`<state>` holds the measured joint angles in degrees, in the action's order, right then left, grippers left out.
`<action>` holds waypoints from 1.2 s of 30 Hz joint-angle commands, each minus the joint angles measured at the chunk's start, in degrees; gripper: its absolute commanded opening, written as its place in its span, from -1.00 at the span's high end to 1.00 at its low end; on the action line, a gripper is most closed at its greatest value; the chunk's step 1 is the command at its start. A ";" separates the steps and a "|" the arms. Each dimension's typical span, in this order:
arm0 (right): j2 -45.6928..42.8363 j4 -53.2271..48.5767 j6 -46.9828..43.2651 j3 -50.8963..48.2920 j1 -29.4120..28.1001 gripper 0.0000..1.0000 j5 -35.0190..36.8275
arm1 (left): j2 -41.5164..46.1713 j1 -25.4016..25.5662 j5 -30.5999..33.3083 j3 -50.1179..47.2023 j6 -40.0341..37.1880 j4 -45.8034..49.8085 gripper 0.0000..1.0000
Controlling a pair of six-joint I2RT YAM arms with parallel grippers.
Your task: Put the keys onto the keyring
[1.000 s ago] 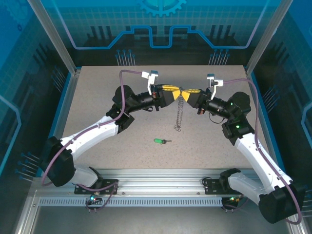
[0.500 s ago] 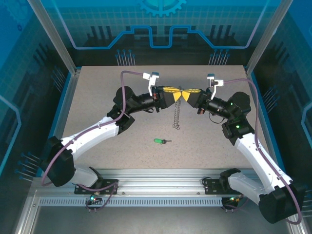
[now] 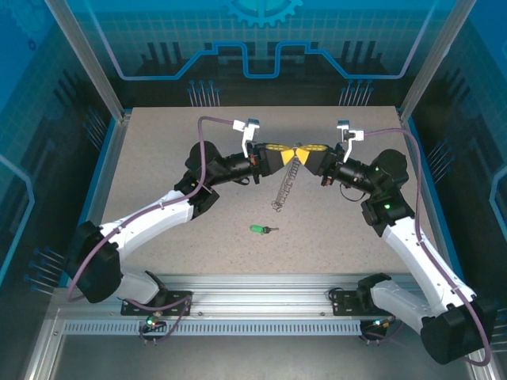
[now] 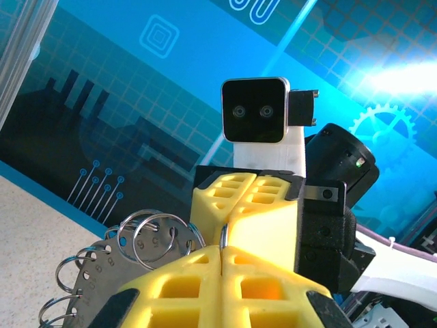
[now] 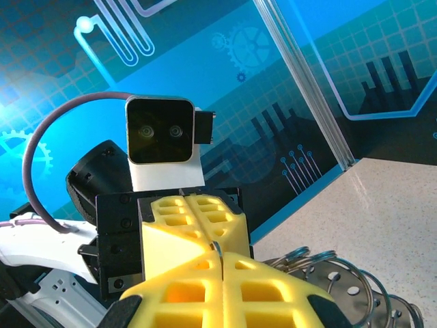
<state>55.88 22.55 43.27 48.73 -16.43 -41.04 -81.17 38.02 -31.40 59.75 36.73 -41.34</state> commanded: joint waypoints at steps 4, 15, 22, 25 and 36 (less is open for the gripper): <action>-4.02 -6.78 -3.19 1.19 4.39 0.06 -0.92 | 3.08 0.48 -2.38 4.70 -10.73 12.25 1.00; -5.48 -16.20 -9.90 4.74 7.08 -0.03 -10.53 | 1.05 0.30 -8.79 19.91 -31.54 44.93 1.00; -4.41 -16.43 -10.92 5.58 6.95 0.07 -13.31 | -1.26 0.26 -11.33 26.13 -37.58 55.22 1.00; -3.94 -16.12 -11.01 5.67 6.63 0.12 -14.04 | -1.87 0.21 -12.54 27.29 -38.46 56.61 1.00; -2.37 -17.47 -13.53 6.56 3.98 0.33 -16.08 | -3.12 0.21 -14.02 28.71 -38.49 57.20 1.00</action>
<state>53.30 6.50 31.53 53.43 -11.40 -55.27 -84.03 38.11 -43.29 85.89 -0.40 16.08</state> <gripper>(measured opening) 0.341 0.064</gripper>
